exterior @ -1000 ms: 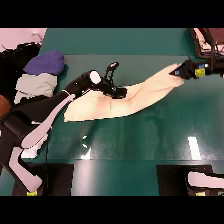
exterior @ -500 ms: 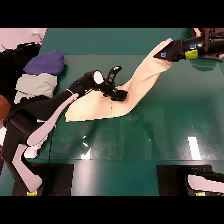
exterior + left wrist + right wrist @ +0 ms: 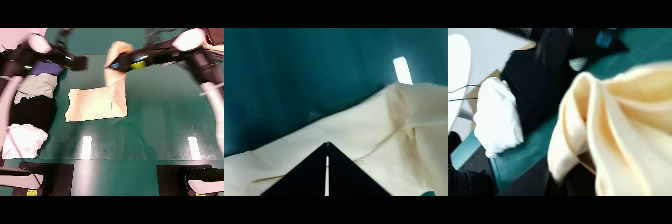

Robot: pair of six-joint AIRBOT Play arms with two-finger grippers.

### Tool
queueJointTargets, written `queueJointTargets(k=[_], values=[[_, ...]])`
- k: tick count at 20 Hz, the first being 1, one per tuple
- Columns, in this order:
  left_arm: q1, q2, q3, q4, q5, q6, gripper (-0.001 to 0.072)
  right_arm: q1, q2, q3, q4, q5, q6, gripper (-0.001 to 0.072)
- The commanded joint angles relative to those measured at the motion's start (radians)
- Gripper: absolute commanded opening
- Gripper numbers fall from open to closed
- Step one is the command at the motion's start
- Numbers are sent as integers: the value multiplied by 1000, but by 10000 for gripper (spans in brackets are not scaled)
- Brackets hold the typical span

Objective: Fold the shirts.

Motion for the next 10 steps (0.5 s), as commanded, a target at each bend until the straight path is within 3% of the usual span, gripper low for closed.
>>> queueJointTargets(k=[1, 2, 3, 4, 6, 10], values=[[163, 159, 1, 98, -75, 4, 27, 214, -176, 72, 70, -187, -103, 382], [197, 187, 1, 98, -90, 4, 27, 251, -235, 125, 69, -174, -110, 552], [222, 205, 1, 98, -105, 4, 27, 269, -280, 172, 69, -133, -110, 581], [240, 218, 1, 98, -122, 4, 27, 267, -312, 219, 69, -62, -109, 553], [251, 225, 1, 103, -155, 5, 27, 222, -328, 263, 13, 92, -68, 424], [251, 225, 1, 101, -174, 7, 27, 45, -249, 133, -166, 253, 26, 424]])
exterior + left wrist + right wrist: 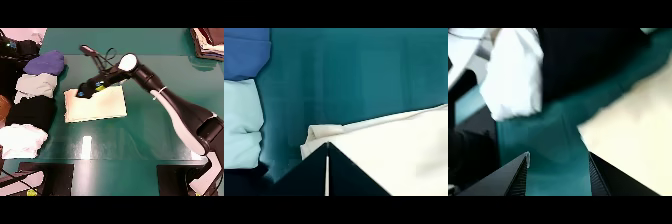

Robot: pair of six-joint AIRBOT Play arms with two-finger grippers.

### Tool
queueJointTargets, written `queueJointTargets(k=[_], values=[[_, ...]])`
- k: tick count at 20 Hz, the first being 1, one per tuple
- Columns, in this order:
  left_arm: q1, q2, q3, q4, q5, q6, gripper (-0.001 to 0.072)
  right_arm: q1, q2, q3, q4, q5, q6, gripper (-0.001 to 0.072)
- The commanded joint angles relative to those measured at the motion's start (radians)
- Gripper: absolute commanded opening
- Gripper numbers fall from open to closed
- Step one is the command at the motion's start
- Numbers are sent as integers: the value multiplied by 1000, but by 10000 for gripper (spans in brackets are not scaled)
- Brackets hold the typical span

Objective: Fold the shirts.

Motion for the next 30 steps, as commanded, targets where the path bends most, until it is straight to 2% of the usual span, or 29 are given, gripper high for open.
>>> queueJointTargets(k=[1, 3, 5, 6, 7, 8, 12, 18, 20, 21, 22, 24, 25, 28, 30], values=[[15, 11, 1, 9, -24, 2, 27, -145, 61, -127, -135, 135, 79, 424], [15, 11, 1, 8, -24, 2, 27, -269, 142, -297, -171, 104, 122, 424], [15, 11, 1, 6, -19, 2, 27, -391, 217, -477, -179, 11, 176, 425], [15, 11, -1, -5, -10, 2, 27, -436, 241, -549, -167, -29, 175, 476], [15, 11, -2, -16, 0, 2, 27, -470, 250, -605, -145, -58, 175, 643], [12, 11, -2, -21, 9, 2, 27, -495, 243, -647, -107, -68, 175, 701], [-21, 10, -2, -21, 40, 2, 27, -495, 161, -692, 81, -69, 82, 695], [-100, 7, -2, -21, 51, 6, 27, -320, -34, -489, 85, -38, 84, 683], [-122, 7, -2, -21, 50, 6, 27, -262, -84, -406, 83, -33, 84, 483], [-129, 7, -2, -21, 49, 6, 27, -239, -103, -365, 82, -33, 84, 422], [-135, 7, -2, -24, 48, 6, 27, -222, -118, -327, 80, -33, 84, 395], [-138, 7, -2, -29, 39, 5, 27, -206, -132, -261, 78, -33, 83, 66], [-138, 7, -2, -37, 32, 5, 27, -206, -132, -235, 71, -34, 82, 17], [-153, 7, -2, -40, 19, 4, 26, -248, -125, -159, 68, -4, 83, 16], [-188, 7, -2, -39, 20, 5, 26, -307, -82, -146, 7, 0, 114, 16]])
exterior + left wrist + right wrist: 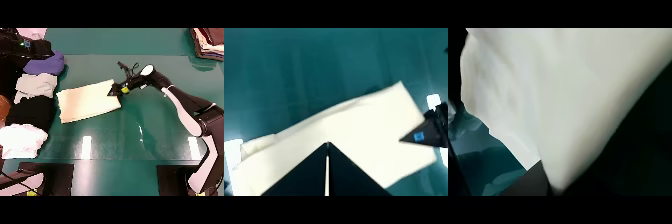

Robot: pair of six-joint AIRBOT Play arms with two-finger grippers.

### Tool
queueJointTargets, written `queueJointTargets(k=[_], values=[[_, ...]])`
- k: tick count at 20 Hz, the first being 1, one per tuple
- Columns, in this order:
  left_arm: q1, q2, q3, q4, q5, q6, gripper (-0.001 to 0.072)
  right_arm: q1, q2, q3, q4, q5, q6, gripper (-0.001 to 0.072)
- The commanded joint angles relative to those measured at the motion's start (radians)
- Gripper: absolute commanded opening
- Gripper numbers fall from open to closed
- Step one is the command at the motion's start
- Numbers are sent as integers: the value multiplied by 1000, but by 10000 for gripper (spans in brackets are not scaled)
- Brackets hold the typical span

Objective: Fold the shirts.

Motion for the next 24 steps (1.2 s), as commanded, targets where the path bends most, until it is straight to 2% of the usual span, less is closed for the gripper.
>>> queueJointTargets(k=[1, 5, 10, 12, 18, 20, 24], values=[[-56, 0, 0, -4, -5, -1, 26, -89, 60, 45, -108, 17, 55, 16], [-139, 0, 0, -4, 12, 0, 26, -310, 224, 45, -367, 71, 139, 16], [-183, 0, 0, -6, 51, -11, 27, -695, 414, 45, -562, 161, 193, 16], [-183, 0, 0, -6, 66, -18, 27, -855, 458, 45, -613, 202, 205, 15], [-183, 0, 0, -7, 90, -44, 27, -1235, 488, -6, -613, 278, 267, 16], [-183, 0, 0, -8, 91, -44, 27, -1298, 509, -100, -622, 267, 267, 16], [-183, 0, 0, -9, 89, -44, 27, -1339, 551, -243, -797, 264, 267, 16]])
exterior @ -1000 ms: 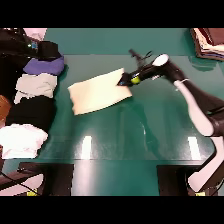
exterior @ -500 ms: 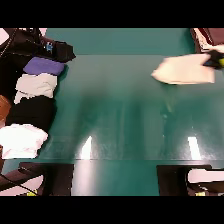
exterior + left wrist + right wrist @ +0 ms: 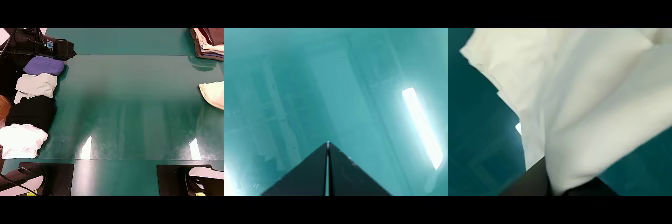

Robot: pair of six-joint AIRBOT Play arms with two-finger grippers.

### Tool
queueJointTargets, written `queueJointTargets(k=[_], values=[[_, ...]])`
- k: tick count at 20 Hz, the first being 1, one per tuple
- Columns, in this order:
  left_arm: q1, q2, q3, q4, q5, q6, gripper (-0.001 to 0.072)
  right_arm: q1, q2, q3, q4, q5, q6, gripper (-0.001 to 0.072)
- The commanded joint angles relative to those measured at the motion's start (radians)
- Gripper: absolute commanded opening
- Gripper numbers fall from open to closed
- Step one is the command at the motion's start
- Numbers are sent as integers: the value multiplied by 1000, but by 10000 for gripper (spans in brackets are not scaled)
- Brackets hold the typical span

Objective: Fold the shirts.

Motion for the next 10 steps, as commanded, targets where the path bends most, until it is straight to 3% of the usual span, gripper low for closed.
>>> queueJointTargets(k=[1, 2, 3, 4, 7, 10], values=[[-1, 0, 0, -1, 1, -2, 27, -58, 40, -111, -145, 17, 8, 18], [-1, 0, 0, -1, 2, -1, 27, -69, 52, -130, -152, 26, 8, 103], [-1, 0, 0, -1, 3, -1, 27, -81, 61, -141, -148, 37, 8, 465], [-1, 0, 0, 0, 3, 0, 27, -93, 69, -143, -148, 53, 9, 706], [-1, 0, 0, 0, 2, 0, 27, -105, 107, -97, -95, 117, 48, 690], [-1, 0, 0, -1, 3, 0, 27, -31, 189, -66, 107, 114, 47, 642]])
